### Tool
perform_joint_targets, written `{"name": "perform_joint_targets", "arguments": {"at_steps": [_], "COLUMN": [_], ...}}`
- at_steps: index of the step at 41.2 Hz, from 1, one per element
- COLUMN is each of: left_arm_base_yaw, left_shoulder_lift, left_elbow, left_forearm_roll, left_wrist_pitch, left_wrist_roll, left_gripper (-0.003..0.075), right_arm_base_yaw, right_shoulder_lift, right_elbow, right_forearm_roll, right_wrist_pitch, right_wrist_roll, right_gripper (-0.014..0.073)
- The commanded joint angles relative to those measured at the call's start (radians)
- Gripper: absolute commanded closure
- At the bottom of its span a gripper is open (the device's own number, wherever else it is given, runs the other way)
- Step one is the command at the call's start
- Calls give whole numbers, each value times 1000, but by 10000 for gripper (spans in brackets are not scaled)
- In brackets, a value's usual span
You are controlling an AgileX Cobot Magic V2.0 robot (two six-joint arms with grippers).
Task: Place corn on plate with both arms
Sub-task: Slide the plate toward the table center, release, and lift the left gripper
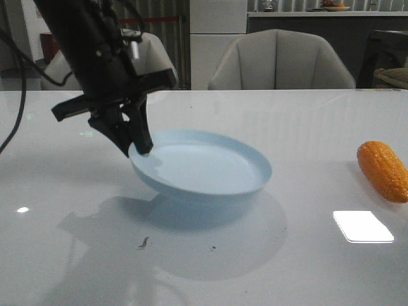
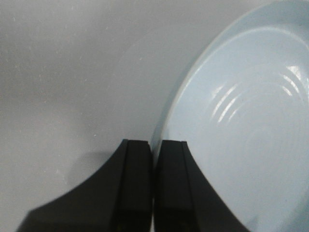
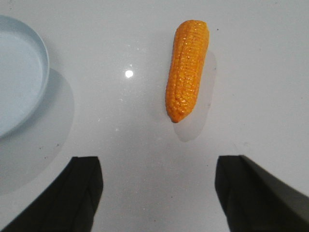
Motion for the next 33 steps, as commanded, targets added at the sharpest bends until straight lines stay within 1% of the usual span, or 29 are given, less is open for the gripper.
{"name": "perform_joint_targets", "arguments": {"at_steps": [1,6,9,12,15,20,23,27,33], "left_arm_base_yaw": [-7,-7,-7,-7,-7,-7,-7,-7,-5], "left_shoulder_lift": [-20,8,15,15,15,15,15,15,9], "left_elbow": [-31,-31,-31,-31,-31,-32,-43,-92,-227], "left_forearm_roll": [-29,-29,-13,-7,1,14,15,15,21], "left_wrist_pitch": [0,-2,-4,-4,-4,-12,-22,-20,47], "left_wrist_roll": [2,54,58,74,85,87,87,91,151], "left_gripper": [623,622,602,561,503,384,344,347,389], "right_arm_base_yaw": [-2,-2,-2,-2,-2,-2,-2,-2,-2], "right_shoulder_lift": [-3,-3,-3,-3,-3,-3,-3,-3,-3], "right_elbow": [-36,-36,-36,-36,-36,-36,-36,-36,-36], "right_forearm_roll": [-1,-1,-1,-1,-1,-1,-1,-1,-1], "right_wrist_pitch": [-52,-52,-51,-49,-47,-43,-42,-41,-41], "right_wrist_roll": [-2,-2,-2,-2,-2,-2,-2,-2,-2], "right_gripper": [1,1,1,1,1,1,1,1,1]}}
